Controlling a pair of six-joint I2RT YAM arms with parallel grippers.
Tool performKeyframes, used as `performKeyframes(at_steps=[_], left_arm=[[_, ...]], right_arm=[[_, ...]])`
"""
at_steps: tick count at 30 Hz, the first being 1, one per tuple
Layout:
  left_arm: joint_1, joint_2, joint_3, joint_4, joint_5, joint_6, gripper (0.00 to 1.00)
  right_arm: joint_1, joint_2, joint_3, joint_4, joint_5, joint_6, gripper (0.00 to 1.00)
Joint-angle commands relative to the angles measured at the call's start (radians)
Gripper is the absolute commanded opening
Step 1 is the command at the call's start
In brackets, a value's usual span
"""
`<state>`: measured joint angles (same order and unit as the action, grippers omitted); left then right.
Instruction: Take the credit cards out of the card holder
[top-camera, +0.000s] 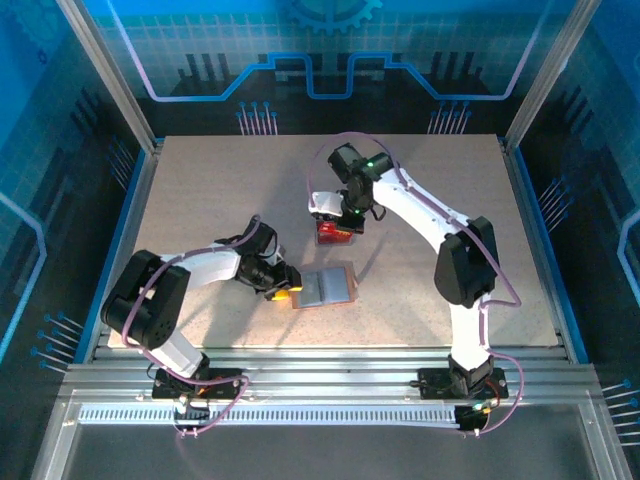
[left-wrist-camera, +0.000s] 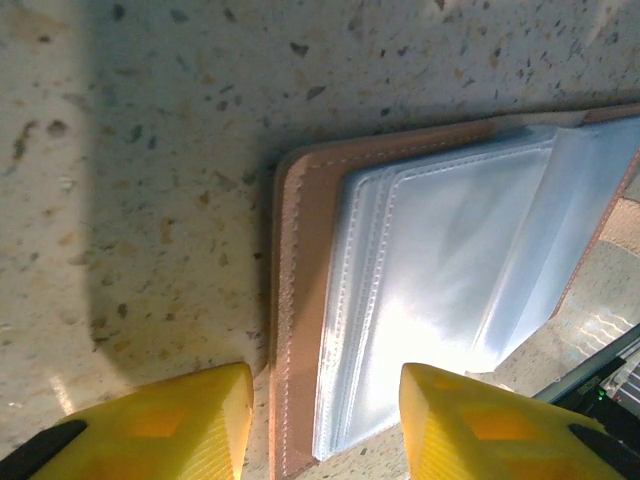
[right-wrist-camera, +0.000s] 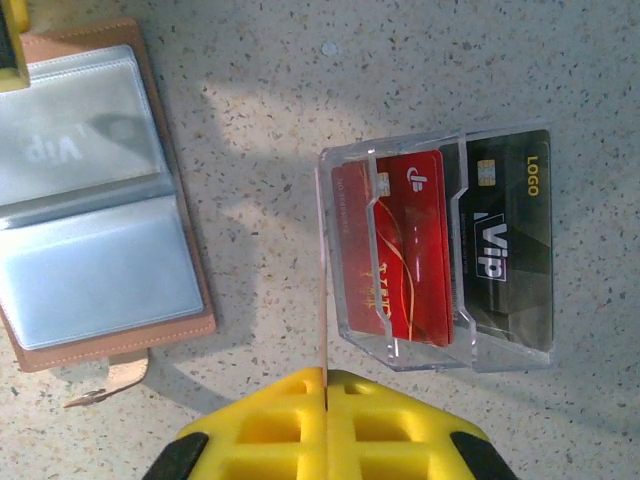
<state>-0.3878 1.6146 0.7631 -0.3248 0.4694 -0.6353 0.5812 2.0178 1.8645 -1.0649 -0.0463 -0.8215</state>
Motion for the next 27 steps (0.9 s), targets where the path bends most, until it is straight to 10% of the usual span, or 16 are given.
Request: performKeyframes(at_steps=[1,27], left_arm=[[0.006,0.03,0.043,0.048,0.017,0.038,0.43],[0.038,-0.057,0.045,-0.02,-0.012,0.061,0.45]], right_arm=[[-0.015,0.036,0.056,-0.044,0.011,-0.052,0.0],[-0.042,0.269,0.271,-0.125,0.015,-0.113,0.0]])
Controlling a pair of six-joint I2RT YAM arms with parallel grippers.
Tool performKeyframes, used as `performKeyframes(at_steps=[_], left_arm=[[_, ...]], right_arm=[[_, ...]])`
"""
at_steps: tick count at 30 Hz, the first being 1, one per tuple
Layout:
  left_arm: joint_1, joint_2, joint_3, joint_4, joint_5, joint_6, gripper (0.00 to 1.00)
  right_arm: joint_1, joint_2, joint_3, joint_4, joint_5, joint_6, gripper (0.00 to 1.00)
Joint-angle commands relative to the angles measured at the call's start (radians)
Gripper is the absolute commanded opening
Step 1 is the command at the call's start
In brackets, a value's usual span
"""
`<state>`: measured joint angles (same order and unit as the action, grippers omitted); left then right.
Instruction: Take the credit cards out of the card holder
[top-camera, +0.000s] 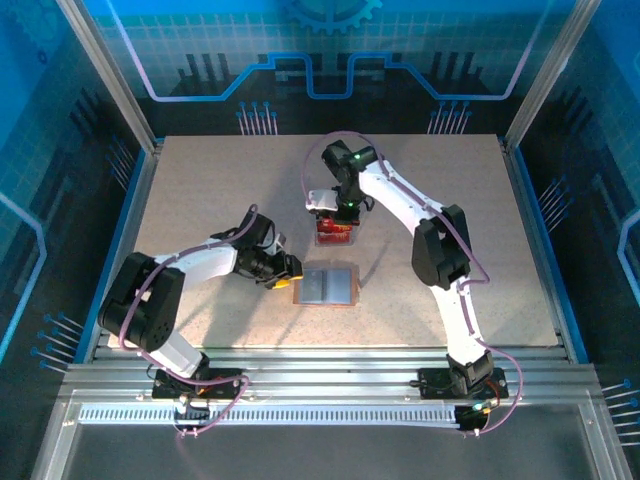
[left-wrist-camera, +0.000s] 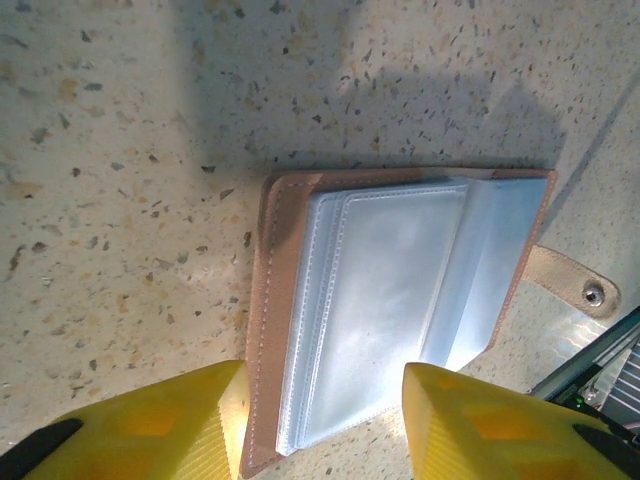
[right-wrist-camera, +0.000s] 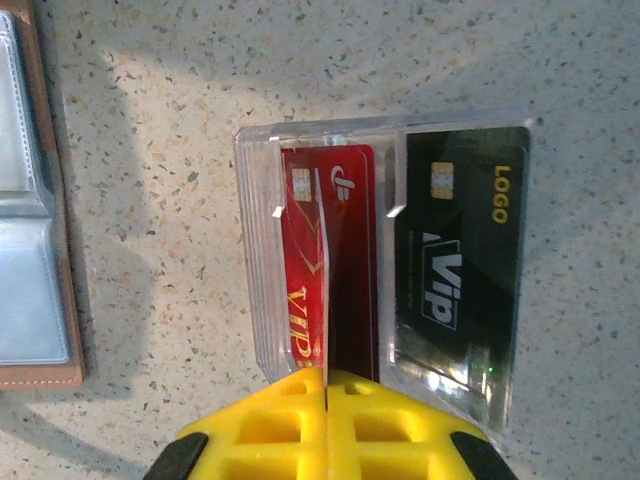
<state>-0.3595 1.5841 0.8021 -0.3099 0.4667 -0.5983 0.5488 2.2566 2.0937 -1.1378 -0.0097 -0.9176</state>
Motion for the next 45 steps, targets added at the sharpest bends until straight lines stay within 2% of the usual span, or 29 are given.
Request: performKeyframes(at_steps=[1,11,14,15,16,19,25,34,45], left_arm=[[0.01,-0.028,0.004,-0.036,-0.01,0.025,0.45],[0.013,-0.042,-0.012,-0.039,-0.013,0.021,0.45],[0.013,-0.046,-0.017,-0.038,-0.012,0.018,0.45],[0.014,-0.047,-0.018,-0.038,-0.013,0.019,0.45],[0.013,-0.05,-0.018,-0.038,-0.015,0.019,0.45],[0.013,-0.051,-0.021,-0.04,-0.019,0.018,0.45],[0.014,-0.052,-0.032,-0.027,-0.016,0.013,0.45],[0.013,-0.026,-0.057,0.027,0.032,-0.004,0.45],[0.005,-0.02,-0.135,0.125,0.099,-0.055,0.46]], right_arm=[[-0.009,0.038,0.047,-0.062,-0.026,-0.015,0.0],[-0.004,0.107,0.107,-0.147,-0.087,0.011,0.03],[-0.003,0.108,0.114,-0.143,-0.082,0.018,0.11],[-0.003,0.108,0.112,-0.127,-0.058,0.029,0.17],[-0.003,0.106,0.111,-0.105,-0.02,0.046,0.19],[-0.01,0.09,0.117,-0.059,0.046,0.087,0.21],[-0.009,-0.004,0.086,-0.026,-0.003,0.13,0.25],[0.016,-0.162,-0.101,0.079,-0.027,0.3,0.28],[0.069,-0.394,-0.46,0.307,-0.023,0.681,0.32]])
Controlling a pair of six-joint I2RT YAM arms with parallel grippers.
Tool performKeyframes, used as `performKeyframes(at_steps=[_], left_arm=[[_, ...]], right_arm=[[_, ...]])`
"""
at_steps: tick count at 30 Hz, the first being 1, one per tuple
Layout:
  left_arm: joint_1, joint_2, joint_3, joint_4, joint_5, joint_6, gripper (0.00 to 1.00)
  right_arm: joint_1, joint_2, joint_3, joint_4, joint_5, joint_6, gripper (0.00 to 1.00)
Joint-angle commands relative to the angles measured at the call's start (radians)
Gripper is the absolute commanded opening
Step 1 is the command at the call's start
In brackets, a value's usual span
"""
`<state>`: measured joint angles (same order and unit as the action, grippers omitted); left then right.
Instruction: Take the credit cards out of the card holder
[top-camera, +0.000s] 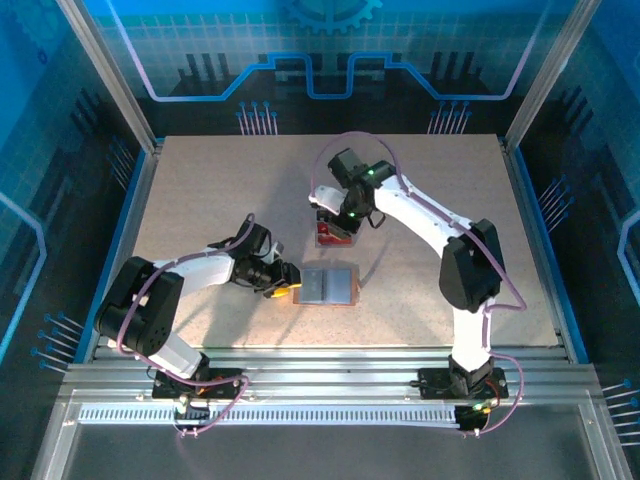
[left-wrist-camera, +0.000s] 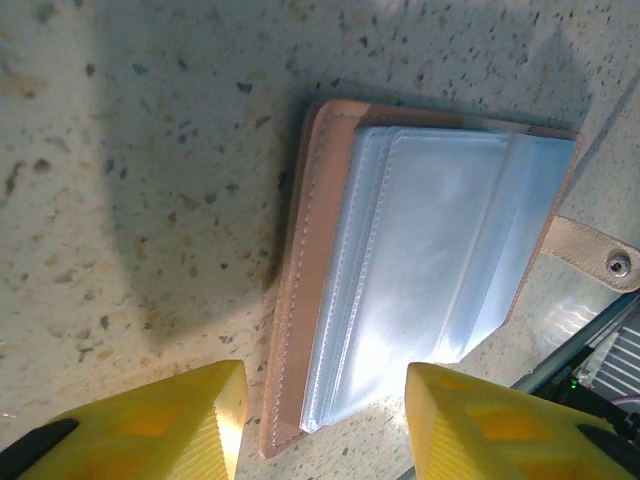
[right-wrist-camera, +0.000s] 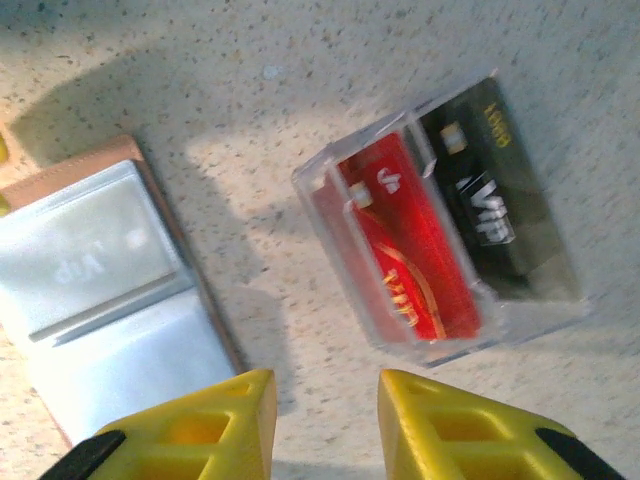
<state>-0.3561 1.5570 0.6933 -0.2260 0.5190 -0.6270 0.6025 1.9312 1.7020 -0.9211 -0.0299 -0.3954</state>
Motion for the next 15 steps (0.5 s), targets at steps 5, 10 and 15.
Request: performKeyframes(at_steps=[5,10,15], left_arm=[[-0.022,0.013,-0.046,0.081,0.065,-0.056,0.46],[-0.041,0.008,-0.042,0.072,0.048,-0.063,0.46],[-0.04,-0.036,-0.032,0.047,0.003,-0.068,0.46]], right_arm=[[0.041,-0.187,-0.23,0.182,-0.003,0.263,0.33],[0.062,-0.276,-0.352,0.254,-0.024,0.395,0.31],[0.078,-0.364,-0.53,0.459,-0.15,0.623,0.23]])
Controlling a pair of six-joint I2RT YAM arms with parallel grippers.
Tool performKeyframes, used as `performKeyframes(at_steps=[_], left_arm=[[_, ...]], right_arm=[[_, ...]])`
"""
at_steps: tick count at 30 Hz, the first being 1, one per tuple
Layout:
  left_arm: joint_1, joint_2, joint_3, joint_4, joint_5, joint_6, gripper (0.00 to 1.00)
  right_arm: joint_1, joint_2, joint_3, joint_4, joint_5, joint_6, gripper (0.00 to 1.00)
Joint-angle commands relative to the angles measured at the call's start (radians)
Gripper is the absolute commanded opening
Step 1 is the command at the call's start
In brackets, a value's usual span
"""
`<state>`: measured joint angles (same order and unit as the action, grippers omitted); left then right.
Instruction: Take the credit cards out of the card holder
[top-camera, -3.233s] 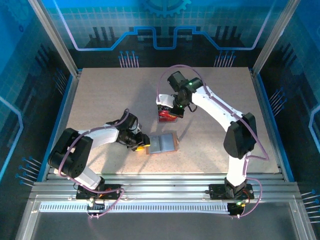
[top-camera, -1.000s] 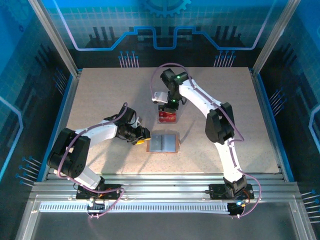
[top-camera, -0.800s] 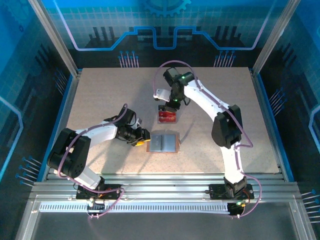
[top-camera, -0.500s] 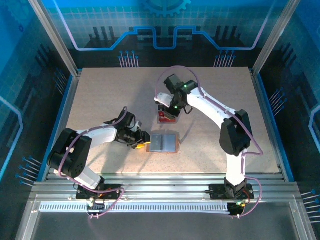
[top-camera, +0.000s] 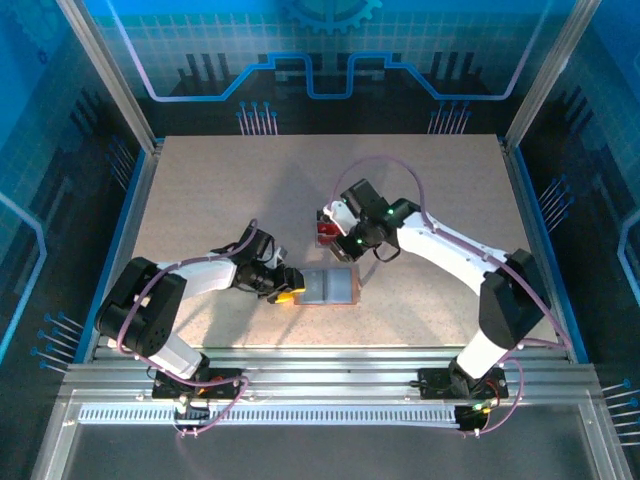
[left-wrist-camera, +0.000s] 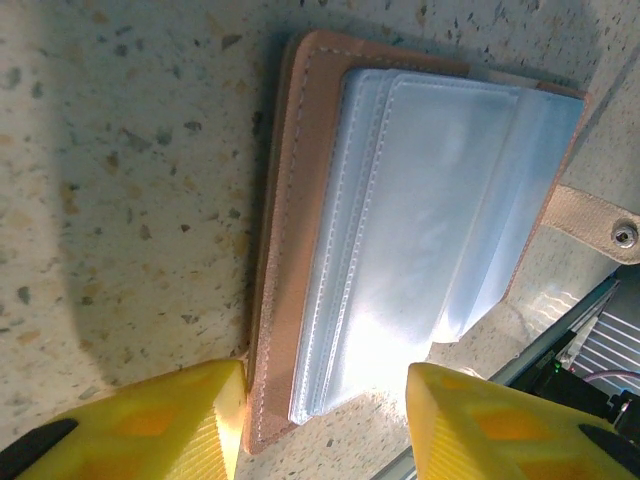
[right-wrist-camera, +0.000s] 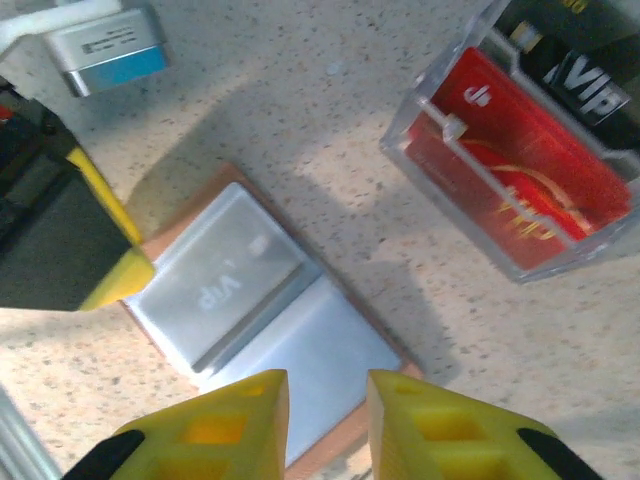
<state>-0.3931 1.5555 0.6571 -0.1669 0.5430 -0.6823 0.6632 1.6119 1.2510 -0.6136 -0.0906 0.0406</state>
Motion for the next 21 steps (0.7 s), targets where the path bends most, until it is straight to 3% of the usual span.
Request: performKeyframes(at_steps=[1,6,9,14,21], left_arm=[[-0.003,-0.045,0.008,-0.023,-0.033,-0.011,0.46],[-0.003,-0.073,0.034,-0.046,-0.056,-0.007,0.45],[-0.004,-0.064,0.048,-0.044,-0.047,-0.01,0.4],[-0.003,-0.023,0.058,-0.022,-0.031,-0.007,0.23],[-0.003,0.018,0.038,-0.004,-0.028,0.003,0.08]], right_arm=[[0.021,-0.058,-0.113,0.204,-0.102,0.236,0.21],[0.027,-0.071,-0.25,0.428,-0.204,0.526,0.15],[0.031,-0.037,-0.273,0.475,-0.244,0.656,0.13],[0.043,0.038,-0.262,0.508,-0.319,0.737,0.14],[0.071,0.14,-0.195,0.453,-0.306,0.771,0.21]])
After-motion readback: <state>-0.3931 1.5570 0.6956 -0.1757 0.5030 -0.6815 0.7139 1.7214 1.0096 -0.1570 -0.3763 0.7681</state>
